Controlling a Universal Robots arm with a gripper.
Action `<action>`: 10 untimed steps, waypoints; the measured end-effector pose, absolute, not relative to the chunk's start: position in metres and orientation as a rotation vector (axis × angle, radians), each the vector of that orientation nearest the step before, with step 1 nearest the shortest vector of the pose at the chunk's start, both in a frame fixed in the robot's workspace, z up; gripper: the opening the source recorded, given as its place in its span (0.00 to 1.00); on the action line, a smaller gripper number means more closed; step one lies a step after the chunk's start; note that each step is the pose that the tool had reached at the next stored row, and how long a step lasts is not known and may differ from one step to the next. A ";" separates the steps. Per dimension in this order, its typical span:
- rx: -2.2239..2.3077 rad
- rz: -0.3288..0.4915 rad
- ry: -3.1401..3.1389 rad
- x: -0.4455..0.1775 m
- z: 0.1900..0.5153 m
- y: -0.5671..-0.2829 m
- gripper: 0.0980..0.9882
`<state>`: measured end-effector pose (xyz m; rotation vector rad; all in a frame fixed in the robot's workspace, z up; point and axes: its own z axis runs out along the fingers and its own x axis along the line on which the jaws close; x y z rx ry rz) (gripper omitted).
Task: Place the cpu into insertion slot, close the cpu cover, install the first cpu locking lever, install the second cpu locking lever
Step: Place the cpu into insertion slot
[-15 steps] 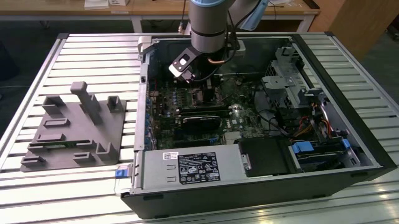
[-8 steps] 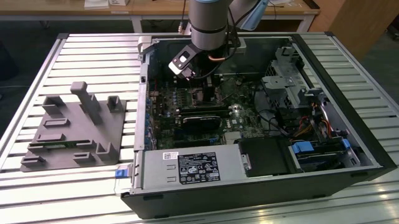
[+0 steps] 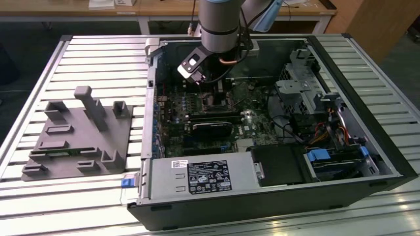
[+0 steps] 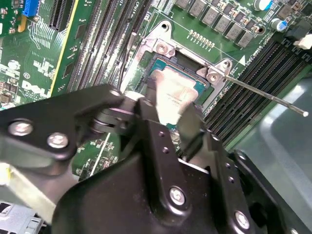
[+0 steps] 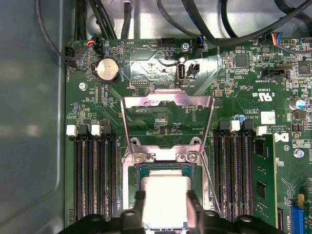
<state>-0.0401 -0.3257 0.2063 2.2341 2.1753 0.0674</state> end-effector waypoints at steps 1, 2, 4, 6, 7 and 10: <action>2.234 0.067 2.175 -0.040 0.206 -0.326 0.36; 2.234 0.067 2.175 -0.040 0.206 -0.326 0.29; 2.234 0.067 2.175 -0.040 0.206 -0.326 0.22; 2.234 0.067 2.175 -0.040 0.207 -0.326 0.16; 2.234 0.067 2.175 -0.040 0.207 -0.326 0.09; 2.234 0.067 2.175 -0.040 0.207 -0.326 0.01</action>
